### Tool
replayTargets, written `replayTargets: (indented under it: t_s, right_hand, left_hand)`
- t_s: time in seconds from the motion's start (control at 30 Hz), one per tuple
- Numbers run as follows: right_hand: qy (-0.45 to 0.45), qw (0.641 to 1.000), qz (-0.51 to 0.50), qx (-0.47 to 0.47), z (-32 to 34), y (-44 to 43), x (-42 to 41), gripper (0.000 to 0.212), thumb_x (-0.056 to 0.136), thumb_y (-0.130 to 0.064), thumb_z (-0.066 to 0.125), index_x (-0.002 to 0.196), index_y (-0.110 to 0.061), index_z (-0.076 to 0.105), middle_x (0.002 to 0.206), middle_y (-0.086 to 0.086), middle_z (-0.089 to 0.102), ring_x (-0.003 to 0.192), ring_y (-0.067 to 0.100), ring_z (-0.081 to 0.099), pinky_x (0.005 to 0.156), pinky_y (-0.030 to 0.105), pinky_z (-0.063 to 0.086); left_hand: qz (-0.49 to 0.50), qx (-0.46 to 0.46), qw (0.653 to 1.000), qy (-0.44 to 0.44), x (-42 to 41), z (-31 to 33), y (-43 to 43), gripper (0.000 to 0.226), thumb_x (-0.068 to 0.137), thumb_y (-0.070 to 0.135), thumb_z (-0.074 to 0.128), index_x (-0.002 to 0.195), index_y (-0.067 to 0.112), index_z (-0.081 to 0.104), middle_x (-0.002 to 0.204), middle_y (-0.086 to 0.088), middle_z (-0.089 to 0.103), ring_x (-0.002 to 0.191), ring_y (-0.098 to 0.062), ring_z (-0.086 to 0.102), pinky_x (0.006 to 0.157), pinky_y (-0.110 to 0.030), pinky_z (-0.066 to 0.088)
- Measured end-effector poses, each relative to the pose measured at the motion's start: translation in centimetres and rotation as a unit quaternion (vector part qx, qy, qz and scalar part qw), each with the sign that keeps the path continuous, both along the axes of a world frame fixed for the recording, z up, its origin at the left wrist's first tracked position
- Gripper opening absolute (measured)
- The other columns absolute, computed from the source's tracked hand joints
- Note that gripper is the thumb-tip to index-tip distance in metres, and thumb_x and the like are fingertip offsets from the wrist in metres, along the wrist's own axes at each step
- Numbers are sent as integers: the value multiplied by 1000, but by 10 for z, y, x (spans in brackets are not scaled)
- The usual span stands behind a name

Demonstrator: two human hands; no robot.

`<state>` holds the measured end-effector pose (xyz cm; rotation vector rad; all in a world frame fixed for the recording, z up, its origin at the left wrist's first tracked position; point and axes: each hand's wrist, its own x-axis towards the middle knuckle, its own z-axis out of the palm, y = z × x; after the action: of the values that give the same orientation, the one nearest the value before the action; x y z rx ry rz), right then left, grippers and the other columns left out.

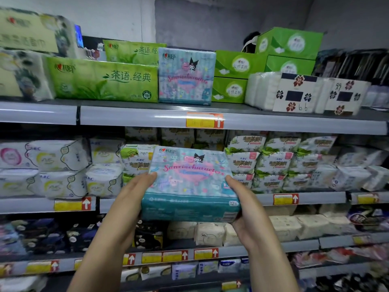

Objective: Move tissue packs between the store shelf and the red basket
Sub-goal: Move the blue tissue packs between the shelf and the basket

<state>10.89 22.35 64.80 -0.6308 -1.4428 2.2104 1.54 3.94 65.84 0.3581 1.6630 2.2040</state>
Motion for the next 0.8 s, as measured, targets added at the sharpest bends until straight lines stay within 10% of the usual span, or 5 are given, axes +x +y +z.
replayTargets:
  t_s: [0.4, 0.6, 0.8]
  right_hand:
    - [17, 1000, -11, -3, 0, -3, -6, 78, 58, -45, 72, 129, -18, 55, 119, 4, 68, 106, 23, 66, 86, 39, 53]
    - [27, 1000, -10, 5, 2, -11, -12, 96, 46, -51, 85, 132, -21, 53, 125, 2, 64, 111, 22, 63, 92, 41, 51]
    - [72, 997, -13, 21, 8, -11, -7, 51, 64, -36, 70, 113, -26, 59, 110, -3, 70, 95, 15, 69, 75, 34, 53]
  left_hand:
    - [0, 13, 1000, 14, -11, 2, -1, 39, 80, 36, 64, 117, 26, 59, 104, 11, 67, 101, -11, 62, 101, -41, 45]
    - [-2, 16, 1000, 23, -12, 9, -9, 8, 88, 26, 58, 94, 31, 61, 68, 24, 71, 61, 7, 66, 72, -29, 46]
    - [-2, 14, 999, 30, -13, 12, -14, 40, 68, 37, 65, 107, 32, 62, 95, 10, 75, 84, -10, 71, 82, -35, 50]
